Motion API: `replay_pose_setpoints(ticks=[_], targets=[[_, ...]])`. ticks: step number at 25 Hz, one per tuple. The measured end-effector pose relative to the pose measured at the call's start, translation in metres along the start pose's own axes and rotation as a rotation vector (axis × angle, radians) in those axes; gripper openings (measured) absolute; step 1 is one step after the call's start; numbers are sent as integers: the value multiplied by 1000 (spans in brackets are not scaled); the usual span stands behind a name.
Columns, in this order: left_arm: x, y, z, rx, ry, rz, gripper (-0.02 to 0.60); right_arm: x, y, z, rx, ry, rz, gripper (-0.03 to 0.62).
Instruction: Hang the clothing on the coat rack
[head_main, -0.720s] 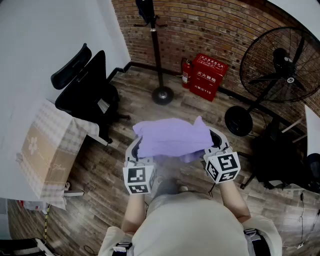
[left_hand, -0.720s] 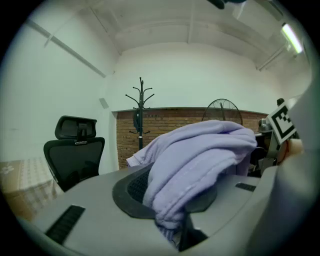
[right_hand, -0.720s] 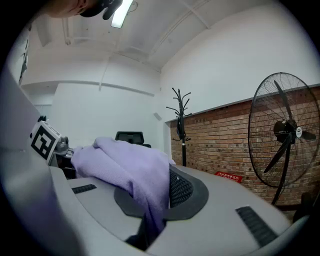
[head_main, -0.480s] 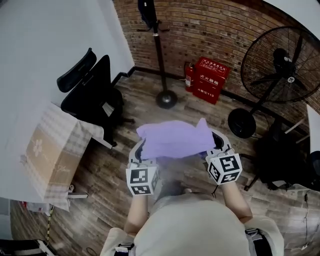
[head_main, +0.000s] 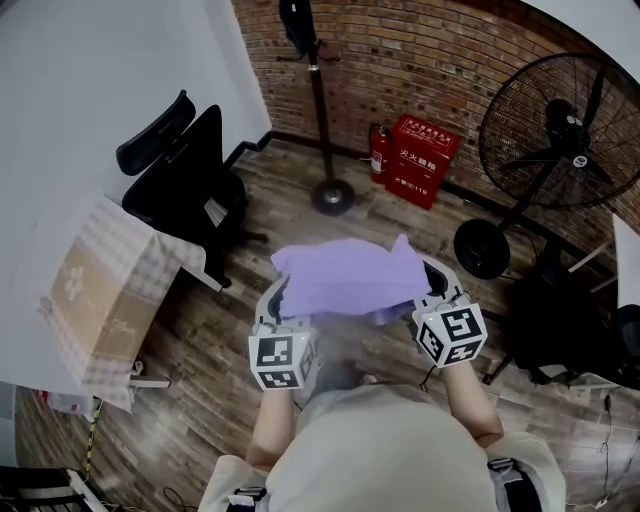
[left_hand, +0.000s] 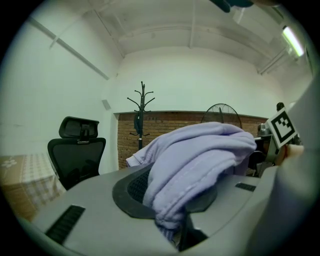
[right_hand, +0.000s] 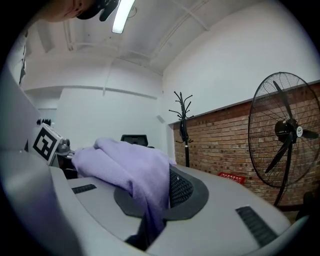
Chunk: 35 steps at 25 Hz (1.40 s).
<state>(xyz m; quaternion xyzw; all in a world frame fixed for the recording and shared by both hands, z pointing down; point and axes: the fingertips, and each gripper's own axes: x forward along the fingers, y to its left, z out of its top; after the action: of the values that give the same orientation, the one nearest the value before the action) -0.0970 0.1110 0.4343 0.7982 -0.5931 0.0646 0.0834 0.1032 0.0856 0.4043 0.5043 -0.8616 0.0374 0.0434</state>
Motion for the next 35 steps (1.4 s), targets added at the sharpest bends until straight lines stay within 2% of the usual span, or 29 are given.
replay_pose_setpoints(ticks=[9,18,28,35], targets=[[-5,-13,-6,-6,14,21,89,-4,-9,-2,-4,-3,16,14],[19,-8,-7,4,26,1,89,15,-23,-2,15,-11,7,15],[93,24,2,38,18,-22,89,82,-53,-2,0,8,-16,14],[158,63,37,33,-7,-38,89,155,-72,24,-17,-10,-19,15]])
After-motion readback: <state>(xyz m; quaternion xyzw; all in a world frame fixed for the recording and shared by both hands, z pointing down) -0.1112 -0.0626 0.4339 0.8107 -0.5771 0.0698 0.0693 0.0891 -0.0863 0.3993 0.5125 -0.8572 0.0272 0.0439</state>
